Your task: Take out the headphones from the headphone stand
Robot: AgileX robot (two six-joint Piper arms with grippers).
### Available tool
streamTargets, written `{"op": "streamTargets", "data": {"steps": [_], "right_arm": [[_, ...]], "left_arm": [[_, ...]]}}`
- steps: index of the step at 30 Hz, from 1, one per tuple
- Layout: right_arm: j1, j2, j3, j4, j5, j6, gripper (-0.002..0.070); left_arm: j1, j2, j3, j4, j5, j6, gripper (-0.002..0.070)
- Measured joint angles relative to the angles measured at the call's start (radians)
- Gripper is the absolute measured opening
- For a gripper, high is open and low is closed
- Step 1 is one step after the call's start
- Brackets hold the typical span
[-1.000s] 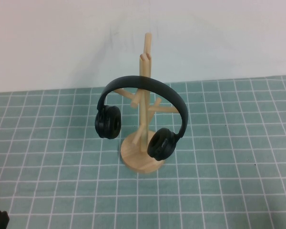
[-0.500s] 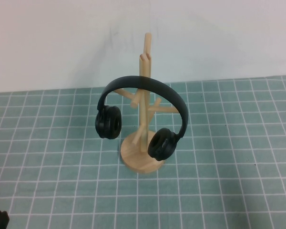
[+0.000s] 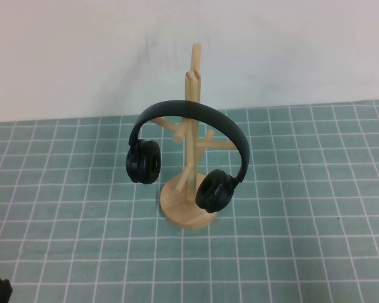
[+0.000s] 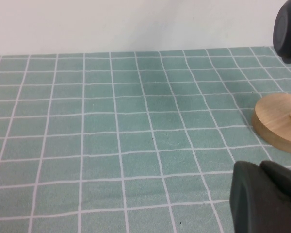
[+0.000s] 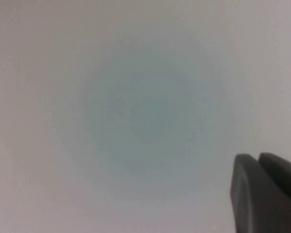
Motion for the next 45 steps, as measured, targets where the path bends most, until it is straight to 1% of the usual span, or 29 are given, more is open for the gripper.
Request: {"op": "streamTargets", "data": {"steps": [2, 4, 7, 11, 12, 15, 19, 26, 28, 31, 32, 35, 37, 39, 40, 41, 42, 45], "right_arm": [[0.0, -0.004, -0.081, 0.026, 0.021, 0.002, -0.0006], [-0.002, -0.005, -0.19, 0.053, 0.119, 0.005, -0.0006], [-0.002, 0.05, -0.411, 0.08, 0.402, 0.005, -0.0006], [-0.004, 0.239, -0.646, 0.08, 0.837, -0.044, -0.0006], [-0.004, 0.298, -0.686, 0.08, 0.915, -0.076, -0.0006], [-0.004, 0.453, -0.752, 0.078, 1.038, -0.197, -0.0006], [-0.004, 0.575, -0.776, 0.115, 1.058, -0.28, -0.0006], [-0.004, 0.776, -0.769, 0.335, 1.134, -0.299, -0.0006], [-0.004, 0.841, -0.766, 0.4, 1.188, -0.323, -0.0006], [0.022, 0.957, -0.766, 0.524, 1.29, -0.454, 0.0005], [0.041, 0.99, -0.766, 0.568, 1.315, -0.492, 0.0022], [0.125, 1.058, -0.765, 0.666, 1.317, -0.578, 0.0097], [0.208, 1.088, -0.765, 0.706, 1.252, -0.622, 0.0149], [0.304, 1.11, -0.765, 0.721, 1.172, -0.657, 0.0179], [0.355, 1.121, -0.765, 0.723, 1.131, -0.684, 0.0184], [0.395, 1.131, -0.765, 0.721, 1.094, -0.717, 0.0149], [0.444, 1.142, -0.765, 0.709, 1.064, -0.756, 0.0184], [0.563, 1.173, -0.78, 0.619, 1.012, -0.852, 0.0184]], "left_arm": [[0.0, 0.0, 0.0, 0.0, 0.0, 0.0, -0.0006], [0.0, 0.0, 0.0, 0.0, 0.0, 0.0, -0.0006], [0.0, 0.0, 0.0, 0.0, 0.0, 0.0, -0.0006], [0.0, 0.0, 0.0, 0.0, 0.0, 0.0, -0.0006], [0.0, 0.0, 0.0, 0.0, 0.0, 0.0, -0.0006], [0.0, 0.0, 0.0, -0.002, 0.0, 0.0, -0.0006], [0.0, 0.0, 0.0, -0.002, 0.0, 0.0, -0.0006], [0.0, 0.0, 0.0, -0.002, 0.0, 0.0, -0.0006], [0.0, 0.0, 0.0, -0.002, 0.0, 0.0, -0.0006], [0.0, 0.0, 0.0, -0.002, 0.0, 0.0, -0.0006], [0.0, 0.0, 0.0, -0.002, 0.0, 0.0, -0.0006], [0.0, 0.0, 0.0, -0.002, 0.0, 0.0, -0.0006], [0.0, 0.0, 0.0, -0.002, 0.0, 0.0, -0.0006], [0.0, 0.0, 0.0, -0.002, 0.0, 0.0, -0.0006], [0.0, 0.0, 0.0, -0.002, 0.0, 0.0, -0.0006], [0.0, 0.0, 0.0, -0.002, 0.0, 0.0, -0.0006], [0.0, 0.0, 0.0, -0.002, 0.0, 0.0, -0.0006], [0.0, 0.0, 0.0, -0.002, 0.0, 0.0, -0.0006]]}}
